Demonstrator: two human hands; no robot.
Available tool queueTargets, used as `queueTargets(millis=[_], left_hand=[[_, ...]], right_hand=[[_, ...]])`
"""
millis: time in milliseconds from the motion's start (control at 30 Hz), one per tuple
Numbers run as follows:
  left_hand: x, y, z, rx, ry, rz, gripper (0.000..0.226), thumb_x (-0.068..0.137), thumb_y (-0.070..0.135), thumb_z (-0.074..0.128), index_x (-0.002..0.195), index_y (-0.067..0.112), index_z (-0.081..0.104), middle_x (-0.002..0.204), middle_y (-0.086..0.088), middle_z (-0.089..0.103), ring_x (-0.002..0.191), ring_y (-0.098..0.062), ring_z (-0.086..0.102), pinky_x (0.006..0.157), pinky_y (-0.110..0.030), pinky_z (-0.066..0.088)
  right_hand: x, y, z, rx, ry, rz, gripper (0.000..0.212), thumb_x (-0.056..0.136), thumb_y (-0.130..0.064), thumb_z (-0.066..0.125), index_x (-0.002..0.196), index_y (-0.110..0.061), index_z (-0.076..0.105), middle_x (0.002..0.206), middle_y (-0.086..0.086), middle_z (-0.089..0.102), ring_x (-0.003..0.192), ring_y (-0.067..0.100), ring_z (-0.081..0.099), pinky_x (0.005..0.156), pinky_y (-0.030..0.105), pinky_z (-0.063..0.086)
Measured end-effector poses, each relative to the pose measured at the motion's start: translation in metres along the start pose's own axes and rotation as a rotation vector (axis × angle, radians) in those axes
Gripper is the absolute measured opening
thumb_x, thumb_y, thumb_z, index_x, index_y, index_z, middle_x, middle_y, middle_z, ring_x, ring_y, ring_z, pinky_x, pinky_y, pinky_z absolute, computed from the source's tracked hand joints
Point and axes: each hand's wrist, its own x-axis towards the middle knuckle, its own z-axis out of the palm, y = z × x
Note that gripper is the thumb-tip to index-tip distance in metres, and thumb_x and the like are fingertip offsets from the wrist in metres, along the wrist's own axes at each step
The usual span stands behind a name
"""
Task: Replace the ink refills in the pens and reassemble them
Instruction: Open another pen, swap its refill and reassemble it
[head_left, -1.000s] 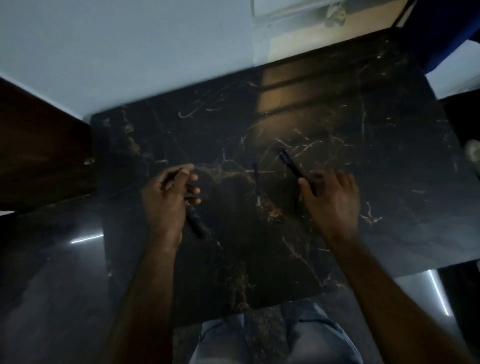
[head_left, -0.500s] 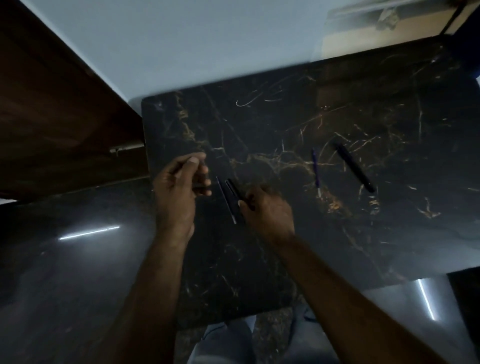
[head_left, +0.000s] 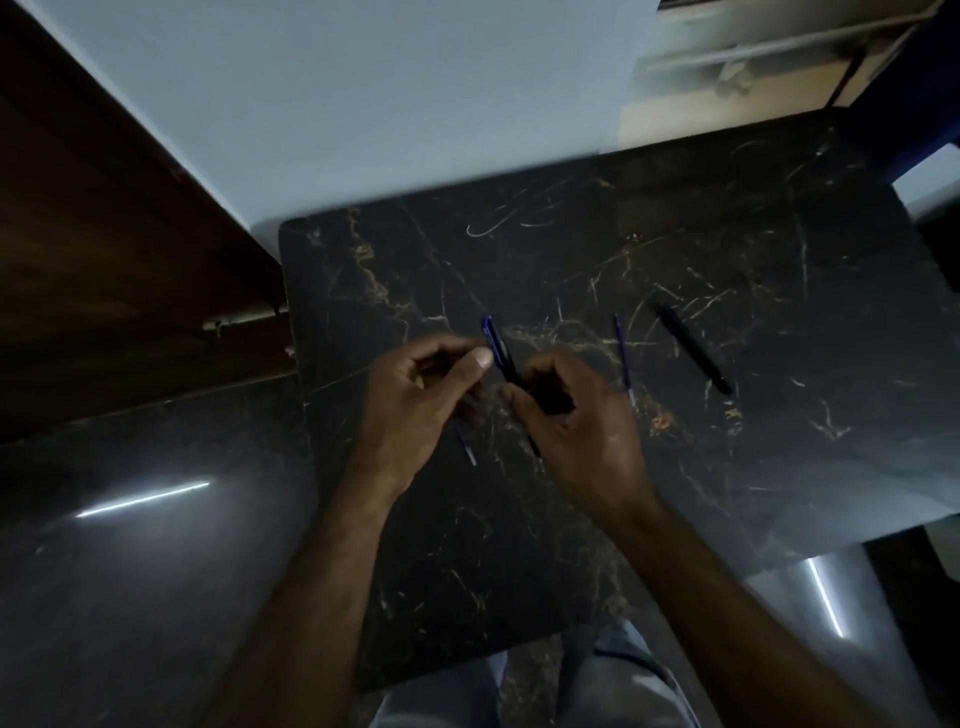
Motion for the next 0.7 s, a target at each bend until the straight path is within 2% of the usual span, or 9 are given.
queueTargets(millis=[100,167,267,333,400,467,500,567,700], left_hand=[[0.002,0.029,0.012,-0.066,-0.081,0.152,0.012,0.096,0.024,0.08,0.108,0.025,0.08,0.092,-0.005,0.08,0.076,-0.017,0.078,0.059,-0.031,0.064],[0.004,0.049,0.021,-0.061,-0.069,0.222,0.014,0.096,0.026,0.078,0.109,0.024,0.08,0.089,-0.002,0.08,0.069,-0.013,0.076,0.054,-0.029,0.062],[0.006,0.074,0.033,-0.063,-0.076,0.309,0.007,0.097,0.024,0.077,0.103,0.019,0.077,0.081,0.001,0.076,0.064,-0.013,0.072,0.05,-0.027,0.058],[0.003,0.087,0.039,-0.152,-0.105,0.348,0.002,0.098,0.02,0.075,0.098,0.022,0.076,0.078,0.004,0.073,0.061,-0.013,0.07,0.048,-0.026,0.057],[-0.002,0.097,0.045,-0.271,-0.12,0.357,0.009,0.098,0.017,0.072,0.099,0.024,0.077,0.078,0.003,0.073,0.061,-0.012,0.07,0.047,-0.025,0.056],[-0.008,0.104,0.05,-0.344,-0.144,0.365,0.013,0.097,0.013,0.07,0.102,0.021,0.079,0.081,0.001,0.074,0.064,-0.013,0.071,0.049,-0.025,0.057],[-0.01,0.106,0.053,-0.352,-0.162,0.378,0.015,0.097,0.011,0.069,0.104,0.02,0.079,0.082,0.001,0.074,0.066,-0.013,0.071,0.05,-0.025,0.057],[-0.015,0.11,0.061,-0.324,-0.191,0.415,0.017,0.097,0.009,0.069,0.106,0.02,0.079,0.083,0.002,0.075,0.069,-0.013,0.073,0.054,-0.025,0.059],[-0.017,0.112,0.077,-0.266,-0.142,0.431,0.013,0.094,0.011,0.076,0.106,0.016,0.078,0.087,-0.001,0.079,0.07,-0.018,0.076,0.058,-0.03,0.061]], right_hand=[[0.005,-0.019,-0.023,-0.039,0.046,-0.098,0.01,0.099,-0.018,0.071,0.106,-0.016,0.064,0.091,-0.007,0.067,0.079,0.013,0.068,0.063,0.036,0.056],[0.008,-0.032,-0.037,-0.063,0.061,-0.139,0.013,0.099,-0.012,0.07,0.111,-0.012,0.065,0.097,-0.003,0.067,0.087,0.016,0.068,0.069,0.039,0.056],[0.01,-0.049,-0.059,0.019,0.082,-0.192,0.014,0.101,-0.011,0.067,0.114,-0.008,0.068,0.097,-0.003,0.067,0.082,0.016,0.067,0.067,0.035,0.055],[0.008,-0.06,-0.075,0.215,0.093,-0.167,0.013,0.1,-0.012,0.069,0.111,-0.007,0.071,0.089,-0.001,0.068,0.071,0.013,0.065,0.059,0.027,0.052],[0.006,-0.072,-0.093,0.573,0.132,-0.088,0.01,0.096,-0.009,0.071,0.105,-0.004,0.071,0.078,0.008,0.067,0.059,0.016,0.06,0.049,0.026,0.048],[0.004,-0.082,-0.109,0.909,0.146,-0.007,0.011,0.091,-0.011,0.071,0.1,-0.005,0.071,0.075,0.009,0.066,0.056,0.018,0.059,0.045,0.026,0.047],[0.005,-0.087,-0.113,0.989,0.148,0.014,0.014,0.089,-0.014,0.07,0.1,-0.005,0.07,0.075,0.008,0.067,0.058,0.017,0.061,0.045,0.026,0.048],[0.007,-0.093,-0.113,0.989,0.171,0.004,0.018,0.089,-0.015,0.07,0.102,-0.003,0.068,0.078,0.009,0.066,0.061,0.018,0.062,0.046,0.027,0.049],[0.009,-0.097,-0.101,0.905,0.225,-0.097,0.009,0.095,-0.007,0.067,0.102,-0.002,0.066,0.078,0.011,0.067,0.061,0.023,0.063,0.05,0.03,0.051]])
